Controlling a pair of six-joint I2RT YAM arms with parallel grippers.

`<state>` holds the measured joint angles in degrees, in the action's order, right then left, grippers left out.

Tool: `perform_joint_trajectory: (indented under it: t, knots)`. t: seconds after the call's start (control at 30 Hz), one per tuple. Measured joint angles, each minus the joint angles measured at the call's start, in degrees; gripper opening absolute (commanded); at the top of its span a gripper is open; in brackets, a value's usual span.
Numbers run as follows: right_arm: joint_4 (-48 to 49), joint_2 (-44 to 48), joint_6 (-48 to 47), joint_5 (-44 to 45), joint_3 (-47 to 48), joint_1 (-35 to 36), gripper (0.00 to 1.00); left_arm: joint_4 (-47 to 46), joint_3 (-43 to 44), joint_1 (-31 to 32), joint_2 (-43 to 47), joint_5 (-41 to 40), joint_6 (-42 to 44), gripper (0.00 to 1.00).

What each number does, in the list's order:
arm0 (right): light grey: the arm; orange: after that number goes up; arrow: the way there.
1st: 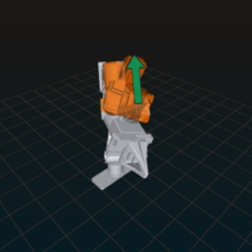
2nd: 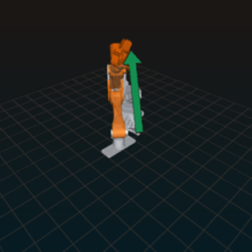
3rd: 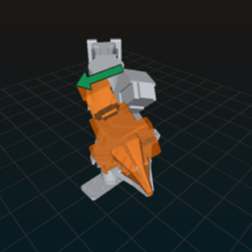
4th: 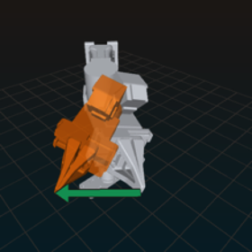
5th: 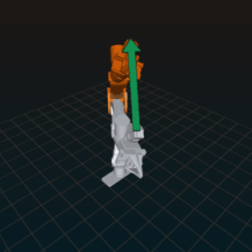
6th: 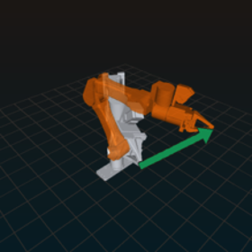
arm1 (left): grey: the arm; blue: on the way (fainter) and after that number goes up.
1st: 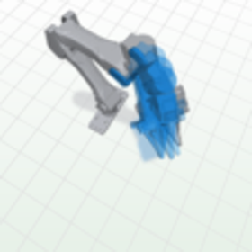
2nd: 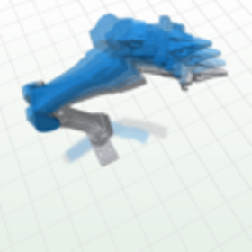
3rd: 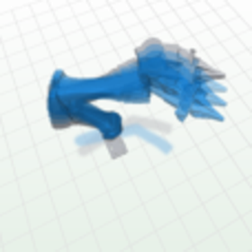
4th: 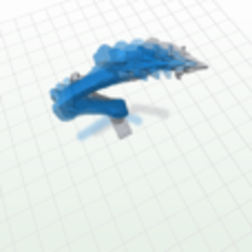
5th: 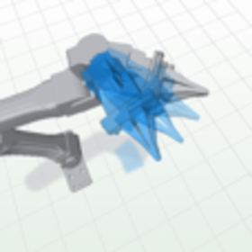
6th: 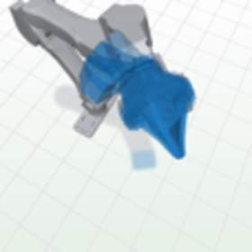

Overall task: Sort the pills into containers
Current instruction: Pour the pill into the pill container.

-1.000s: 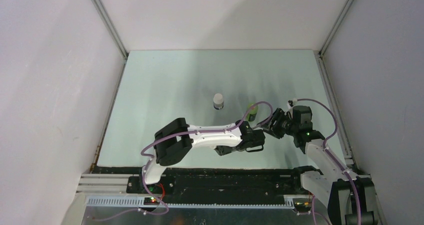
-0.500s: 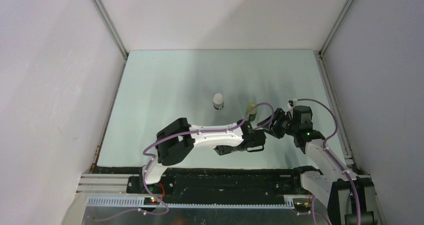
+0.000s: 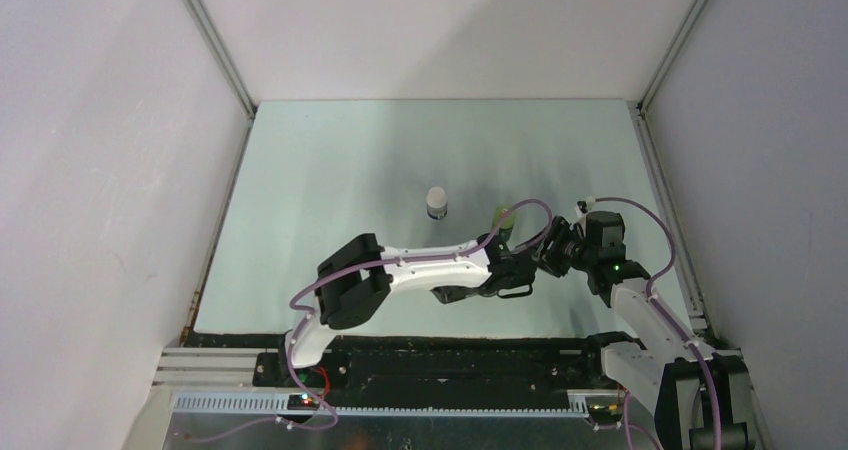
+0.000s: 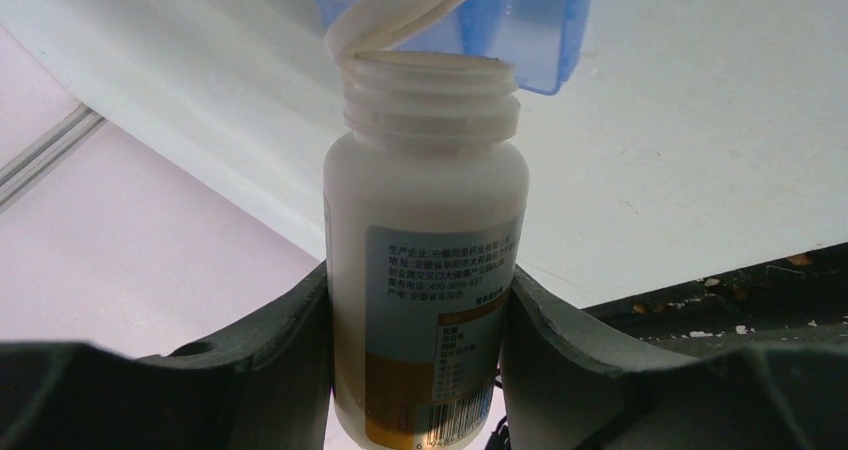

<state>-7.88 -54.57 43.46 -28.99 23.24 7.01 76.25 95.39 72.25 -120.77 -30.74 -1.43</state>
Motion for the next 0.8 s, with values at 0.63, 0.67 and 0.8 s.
perform_joint_trajectory:
  t: [0.63,0.67,0.8]
  knots:
    - [0.0,0.0,0.0,0.0,-0.9,-0.2,0.52,3.1,1.7,-0.5,-2.4,-2.2,0.4,0.00]
    - [0.0,0.0,0.0,0.0,-0.9,-0.3,0.52,3.2,2.0,-0.5,-2.7,-2.2,0.4,0.00]
    - [0.0,0.0,-0.1,0.0,-0.9,-0.4,0.52,3.8,2.6,-0.5,-3.5,-2.2,0.4,0.00]
